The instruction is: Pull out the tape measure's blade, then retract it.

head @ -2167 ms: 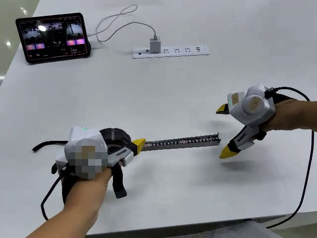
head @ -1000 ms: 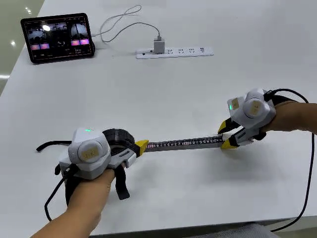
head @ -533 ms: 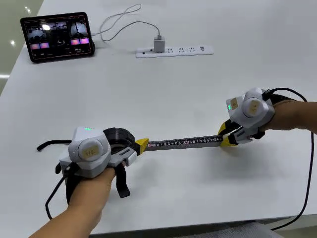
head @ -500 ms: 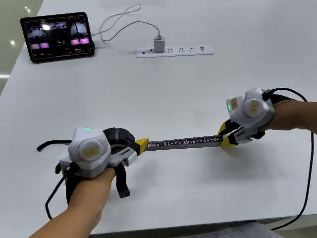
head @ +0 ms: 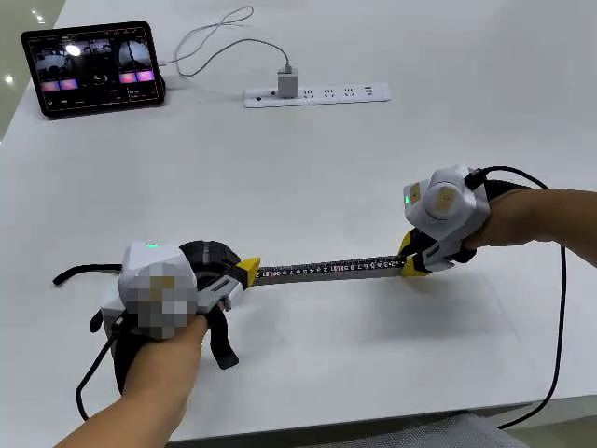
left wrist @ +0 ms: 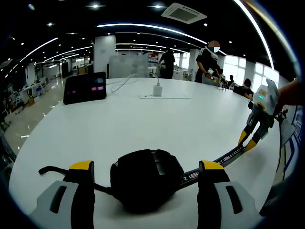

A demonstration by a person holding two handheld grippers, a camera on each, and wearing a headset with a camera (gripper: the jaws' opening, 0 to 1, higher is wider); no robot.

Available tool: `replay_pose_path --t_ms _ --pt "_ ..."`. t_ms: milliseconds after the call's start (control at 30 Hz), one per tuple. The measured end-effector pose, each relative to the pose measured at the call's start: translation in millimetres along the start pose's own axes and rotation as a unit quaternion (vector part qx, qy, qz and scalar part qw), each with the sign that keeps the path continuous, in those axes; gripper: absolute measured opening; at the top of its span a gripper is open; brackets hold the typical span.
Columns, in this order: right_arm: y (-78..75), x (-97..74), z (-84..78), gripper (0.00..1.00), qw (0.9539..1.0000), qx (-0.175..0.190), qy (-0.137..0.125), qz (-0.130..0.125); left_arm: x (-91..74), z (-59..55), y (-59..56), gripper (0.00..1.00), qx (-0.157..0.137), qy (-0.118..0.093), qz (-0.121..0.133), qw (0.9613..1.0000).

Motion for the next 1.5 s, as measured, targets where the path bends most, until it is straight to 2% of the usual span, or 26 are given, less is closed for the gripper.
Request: replay_pose_path --t_ms 233,367,433,533,633,800,867,1000,1200,1333,1500 --pt "3.1 1.5 0.5 0.11 0.9997 -0.024 0.007 -0.006 2.0 -4.7 3.7 0.76 -0.007 0.01 0.008 0.9999" --pt "2.8 0.3 -0.4 0.11 0.9999 -0.001 -0.001 -0.014 2.8 -4.9 2.4 0.73 -0.007 0.012 0.007 0.9999" --pt "2.6 -0.5 -2.9 0.11 0.9995 0.02 -0.015 -0.021 3.1 -5.2 1.0 0.72 -0.005 0.012 0.005 0.9999" --pt "1.2 -1.5 -8.0 0.11 0.9991 0.021 -0.029 -0.023 4.2 -6.8 0.2 0.68 -0.001 0.013 0.004 0.9999" --pt "1.7 0.9 -5.1 0.1 0.9994 0.016 -0.018 -0.024 4.3 -8.2 -1.0 0.62 -0.007 0.018 0.002 0.9998" --pt "0.6 3.5 0.4 0.1 0.9995 0.019 0.009 -0.022 3.0 -7.8 -0.3 0.62 -0.002 0.019 0.001 0.9998" --pt "-1.1 3.4 -0.2 0.1 0.9997 0.012 0.014 -0.018 3.8 -7.3 0.9 0.61 -0.004 0.024 -0.001 0.9997" --pt "-1.1 5.2 1.3 0.1 0.9993 0.021 0.02 -0.021 3.6 -7.0 1.3 0.61 -0.004 0.029 -0.003 0.9996" --pt "-0.9 5.3 0.2 0.1 0.9993 0.022 0.019 -0.024 6.0 -5.1 0.9 0.62 -0.011 0.041 0.003 0.9991" --pt "0.0 6.3 1.6 0.1 0.999 0.025 0.025 -0.028 5.8 -6.6 -0.4 0.63 -0.008 0.031 0.011 0.9994" --pt "0.4 5.6 -0.1 0.1 0.9991 0.025 0.02 -0.026 5.9 -6.2 0.7 0.61 -0.002 0.034 0.005 0.9994"
Point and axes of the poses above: the centre of the closed fingertips' face, and the gripper's own axes: x roughly forward along the fingers, y roughly to its left, z roughly out of its top, the point moved 10 cm from there along -x, roughly backward along the fingers, and after that the axes turned 11 degrees about -y, right-handed, at the moved point
